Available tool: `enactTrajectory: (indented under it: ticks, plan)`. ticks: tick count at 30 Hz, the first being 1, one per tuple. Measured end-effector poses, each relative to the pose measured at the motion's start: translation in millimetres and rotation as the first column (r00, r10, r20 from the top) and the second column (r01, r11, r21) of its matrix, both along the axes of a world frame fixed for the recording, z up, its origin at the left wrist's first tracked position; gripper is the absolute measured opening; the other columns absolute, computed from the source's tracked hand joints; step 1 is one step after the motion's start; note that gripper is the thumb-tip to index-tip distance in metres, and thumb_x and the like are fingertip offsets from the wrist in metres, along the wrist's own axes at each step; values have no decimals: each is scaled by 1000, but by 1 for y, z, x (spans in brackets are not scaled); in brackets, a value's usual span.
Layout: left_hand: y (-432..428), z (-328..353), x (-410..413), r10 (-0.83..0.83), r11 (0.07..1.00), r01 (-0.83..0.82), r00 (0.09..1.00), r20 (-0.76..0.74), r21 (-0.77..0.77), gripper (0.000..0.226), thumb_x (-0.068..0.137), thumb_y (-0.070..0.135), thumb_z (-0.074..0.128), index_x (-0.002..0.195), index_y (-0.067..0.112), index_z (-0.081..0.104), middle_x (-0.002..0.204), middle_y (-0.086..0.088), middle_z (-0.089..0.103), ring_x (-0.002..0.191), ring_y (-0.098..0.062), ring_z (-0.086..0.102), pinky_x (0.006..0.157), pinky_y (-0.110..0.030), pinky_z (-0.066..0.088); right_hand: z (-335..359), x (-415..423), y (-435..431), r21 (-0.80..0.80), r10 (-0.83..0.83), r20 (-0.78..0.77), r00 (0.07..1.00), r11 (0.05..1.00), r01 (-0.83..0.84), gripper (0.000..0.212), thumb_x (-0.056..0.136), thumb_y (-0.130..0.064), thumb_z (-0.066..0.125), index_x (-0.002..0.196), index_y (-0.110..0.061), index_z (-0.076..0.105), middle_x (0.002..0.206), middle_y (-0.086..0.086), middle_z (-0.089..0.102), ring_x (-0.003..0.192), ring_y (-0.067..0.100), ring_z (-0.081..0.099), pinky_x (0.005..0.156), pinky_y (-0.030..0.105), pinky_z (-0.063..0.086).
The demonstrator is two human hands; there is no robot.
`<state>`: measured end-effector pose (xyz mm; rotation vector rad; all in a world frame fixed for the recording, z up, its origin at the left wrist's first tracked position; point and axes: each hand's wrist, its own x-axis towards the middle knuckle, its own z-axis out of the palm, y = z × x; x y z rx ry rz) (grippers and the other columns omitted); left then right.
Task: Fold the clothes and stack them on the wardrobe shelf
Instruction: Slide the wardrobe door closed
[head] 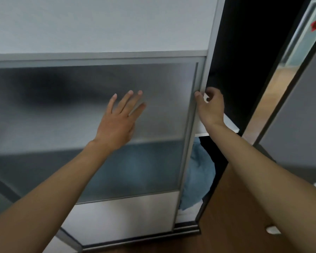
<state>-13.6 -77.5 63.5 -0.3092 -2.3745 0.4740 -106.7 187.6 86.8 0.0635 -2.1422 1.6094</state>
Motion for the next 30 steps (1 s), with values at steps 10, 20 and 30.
enactTrajectory:
  ticks: [10, 20, 30]
  plan:
    - [78, -15, -60, -144, 976, 130, 987, -76, -173, 82, 86, 26, 65, 156, 21, 23, 166, -4, 10, 152, -29, 16, 122, -47, 5, -10, -32, 119, -71, -148, 252, 956, 983, 171, 82, 86, -27, 68, 152, -4, 25, 156, 13, 35, 143, 30, 35, 118, 44, 31]
    - [114, -28, -71, -105, 972, 92, 993, -50, -215, 81, 91, 24, 60, 159, 24, 15, 165, 3, 1, 153, -26, 10, 122, -44, -6, -20, -55, 171, 33, -180, 356, 917, 983, 180, 25, 93, 0, 46, 116, 0, 54, 103, 12, 58, 104, 28, 53, 96, 36, 46]
    - [136, -26, -70, -63, 978, 66, 998, 25, -197, 90, 82, 12, 58, 159, 21, 12, 167, 0, -3, 152, -30, -5, 120, -48, -11, -11, -47, 186, -42, -94, 414, 906, 992, 122, 45, 94, -6, 49, 138, -1, 44, 122, 13, 52, 111, 27, 51, 96, 36, 44]
